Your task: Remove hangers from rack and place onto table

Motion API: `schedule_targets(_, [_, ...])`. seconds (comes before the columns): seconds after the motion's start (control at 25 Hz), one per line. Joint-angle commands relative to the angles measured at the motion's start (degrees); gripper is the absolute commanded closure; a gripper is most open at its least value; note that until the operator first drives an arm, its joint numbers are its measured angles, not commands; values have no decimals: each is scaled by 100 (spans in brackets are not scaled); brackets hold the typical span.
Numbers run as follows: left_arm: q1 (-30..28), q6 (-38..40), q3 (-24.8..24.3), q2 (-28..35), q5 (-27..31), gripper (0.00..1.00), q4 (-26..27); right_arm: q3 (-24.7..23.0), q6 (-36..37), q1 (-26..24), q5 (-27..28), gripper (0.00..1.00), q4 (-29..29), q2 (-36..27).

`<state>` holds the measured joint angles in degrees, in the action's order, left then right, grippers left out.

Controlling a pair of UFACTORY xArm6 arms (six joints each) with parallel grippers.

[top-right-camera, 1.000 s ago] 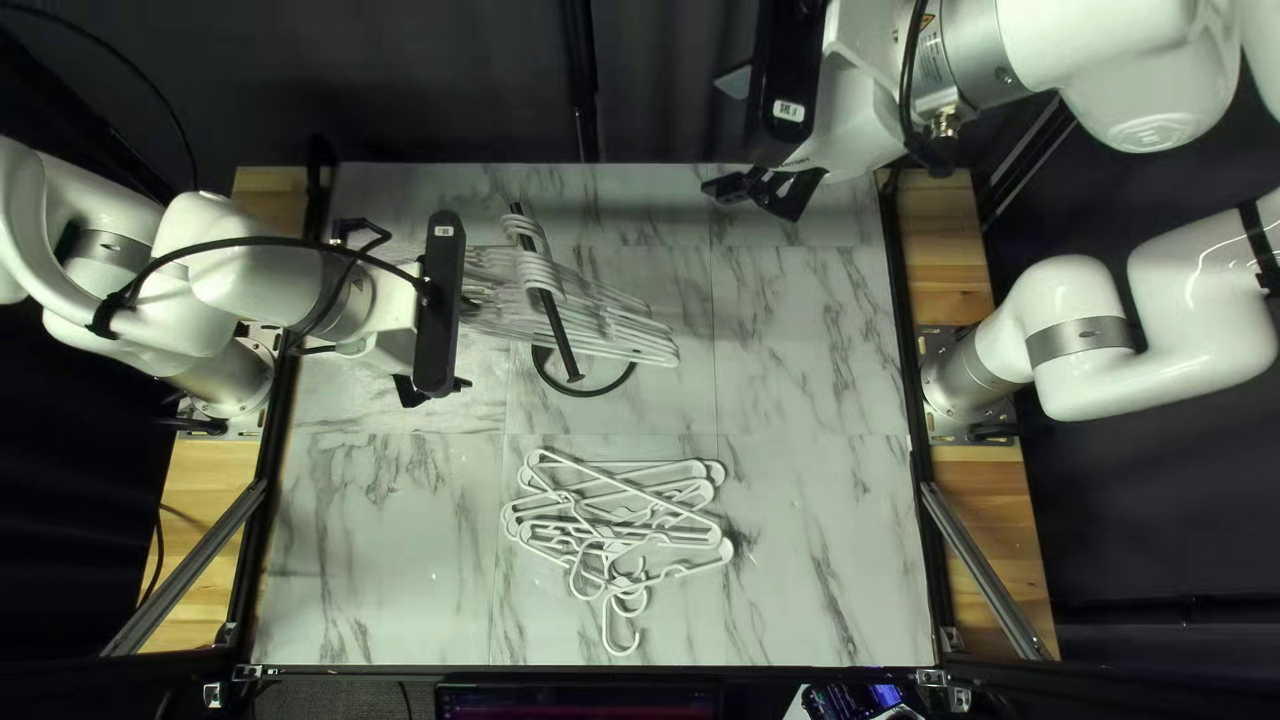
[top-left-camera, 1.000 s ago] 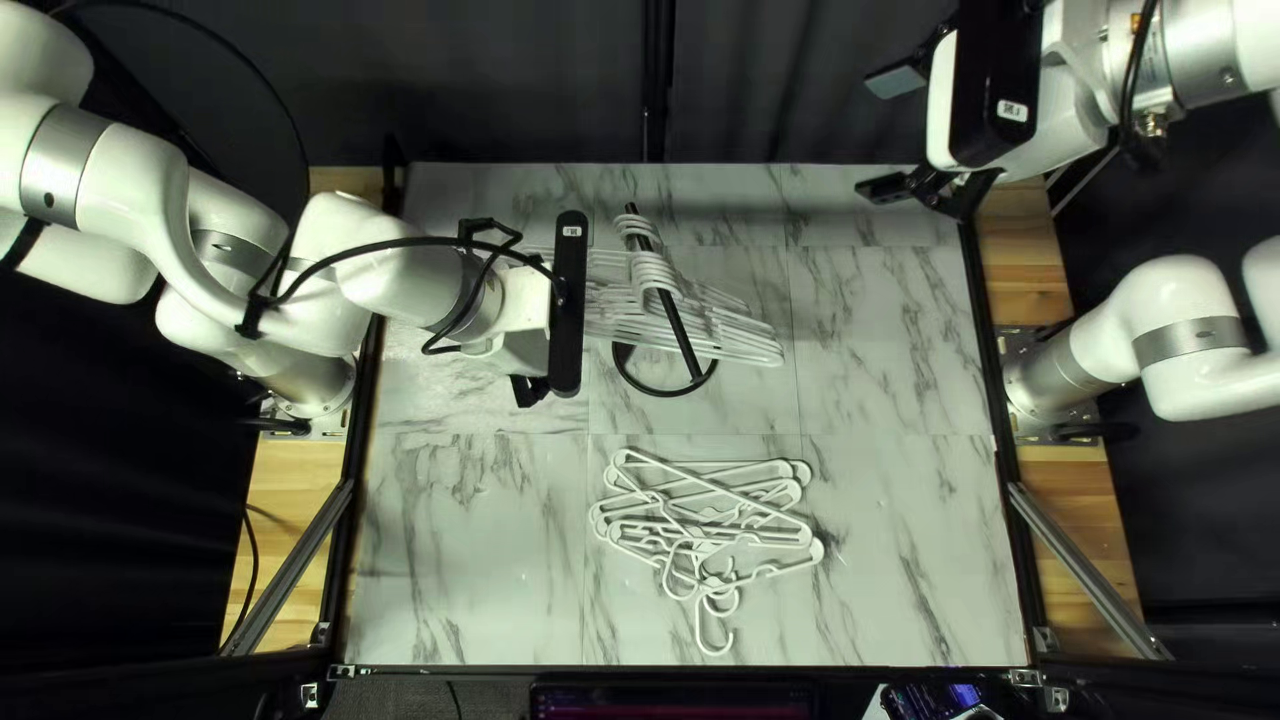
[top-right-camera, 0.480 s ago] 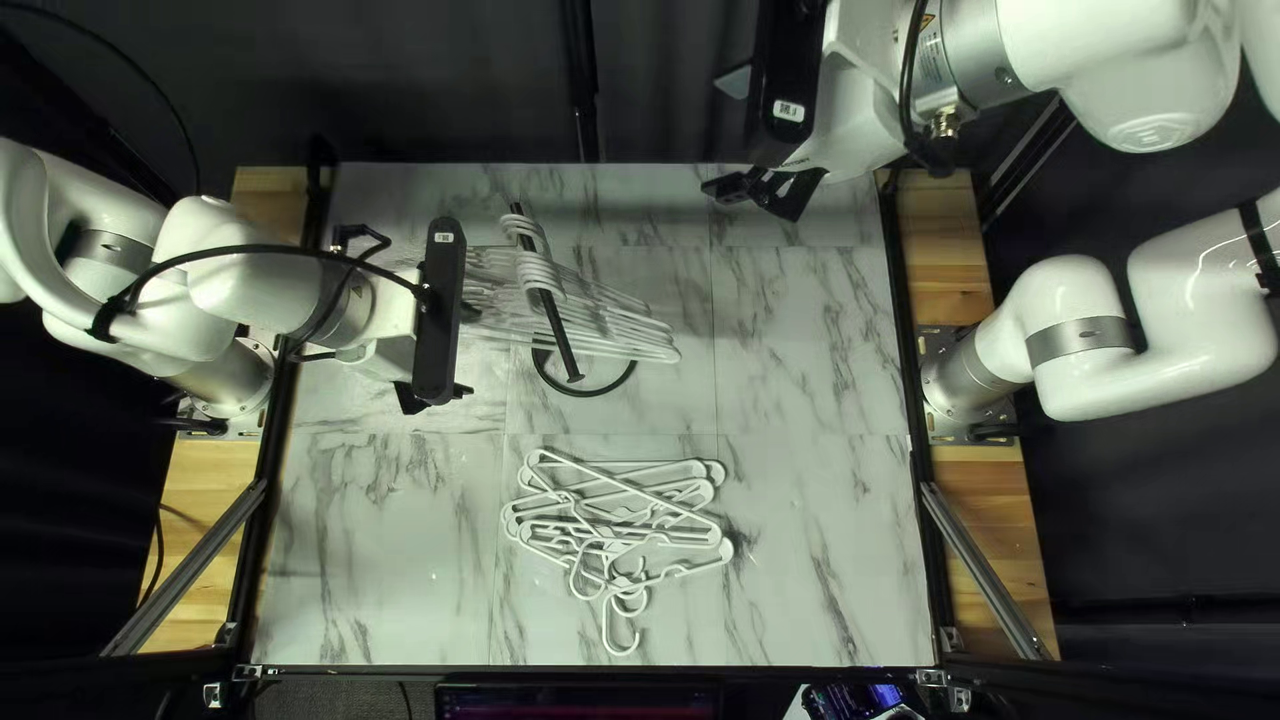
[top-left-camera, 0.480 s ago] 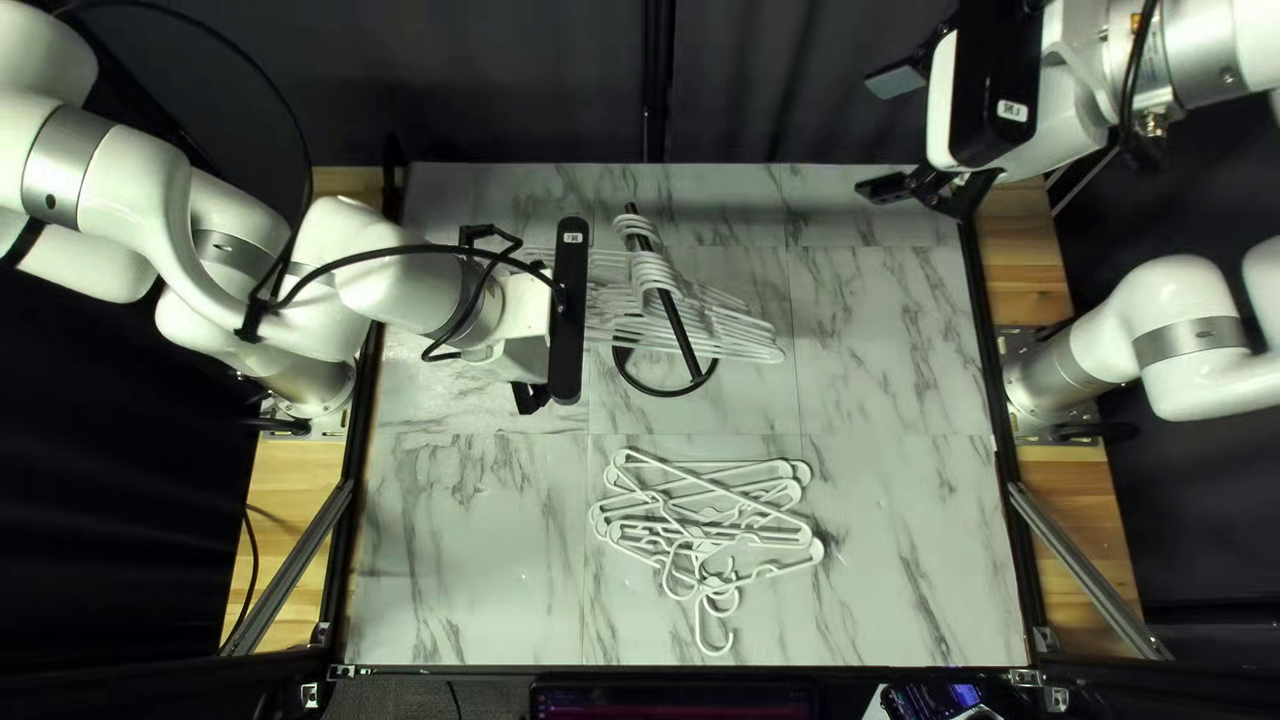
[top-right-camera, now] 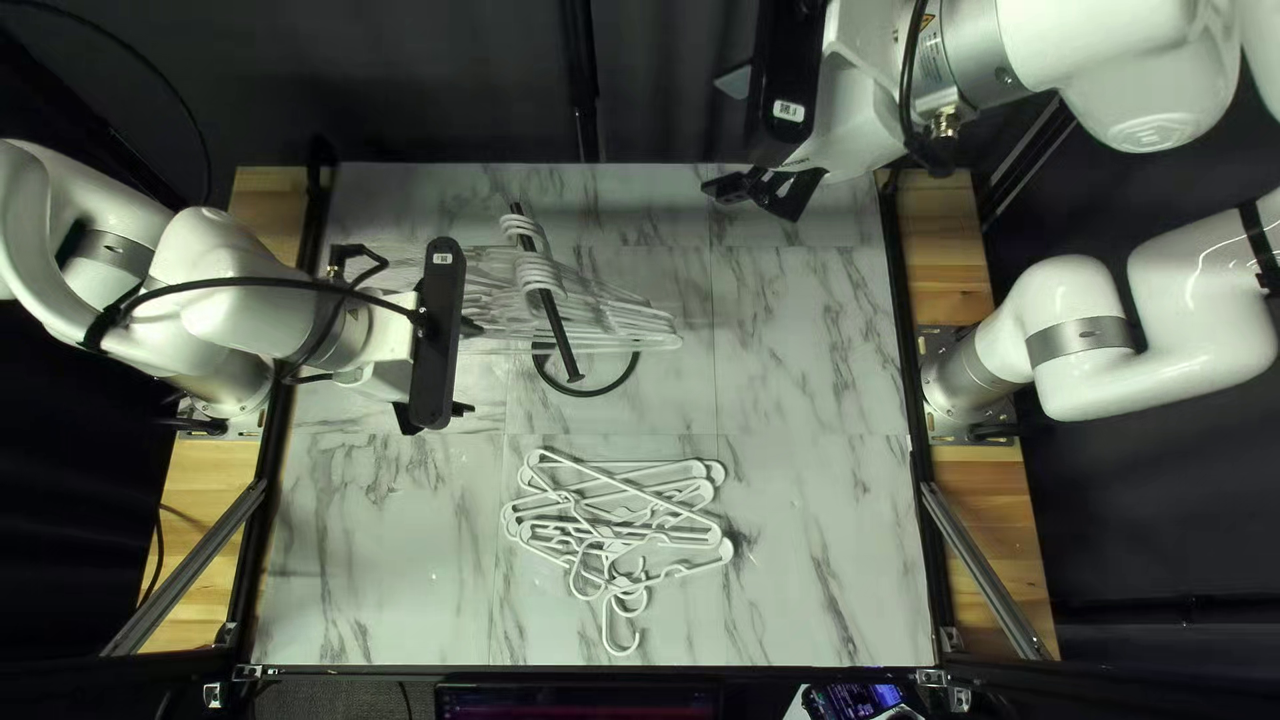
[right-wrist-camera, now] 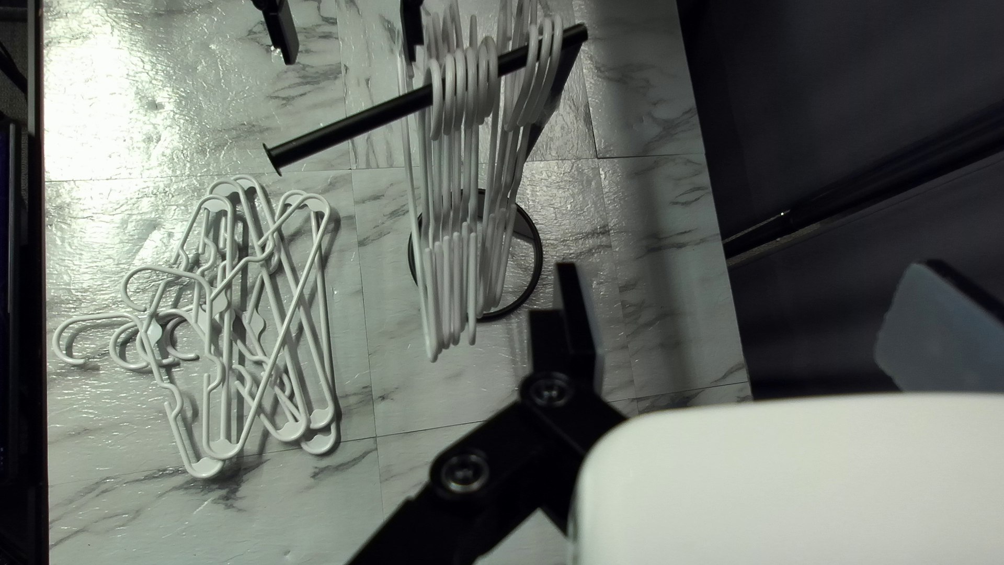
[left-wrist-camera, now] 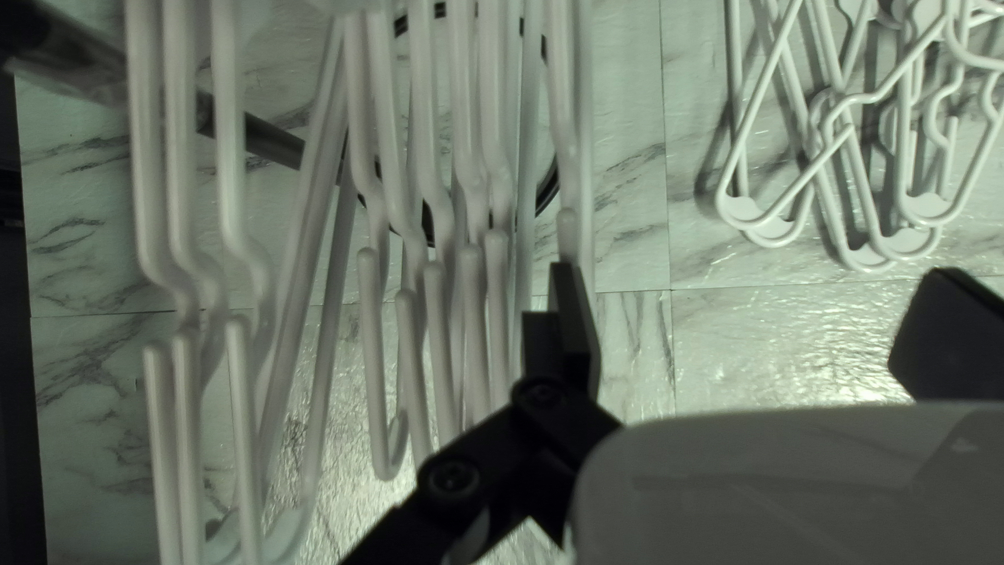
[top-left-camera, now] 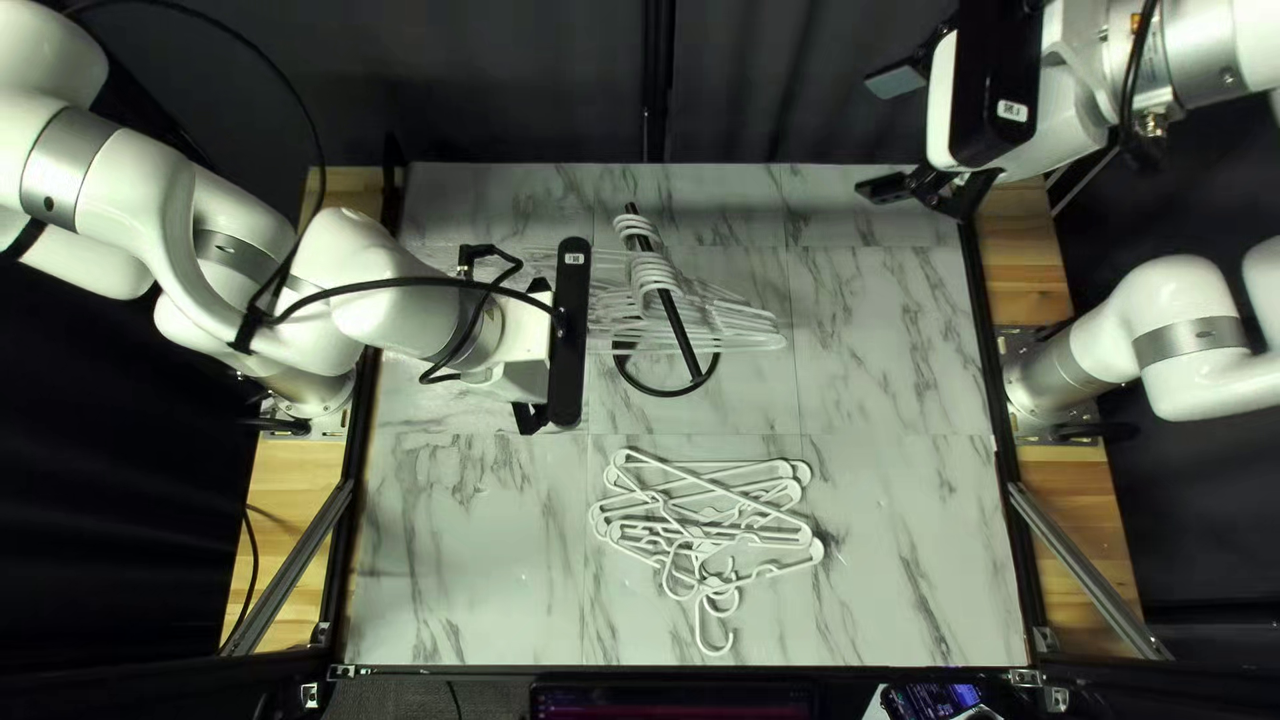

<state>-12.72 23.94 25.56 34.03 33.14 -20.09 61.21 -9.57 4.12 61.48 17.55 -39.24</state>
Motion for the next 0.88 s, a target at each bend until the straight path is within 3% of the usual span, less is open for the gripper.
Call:
schedule_targets(0.04, [75,-53,-67,-33,-129,0,42,0,0,0,0,0,0,0])
schedule_targets(0.48, [298,-237,-202,-56,-322,0,263,0,0,0,0,0,0,0])
schedule_targets(0.88, [437,-432,-110,81,-89,0,386,0,0,0,0,0,0,0])
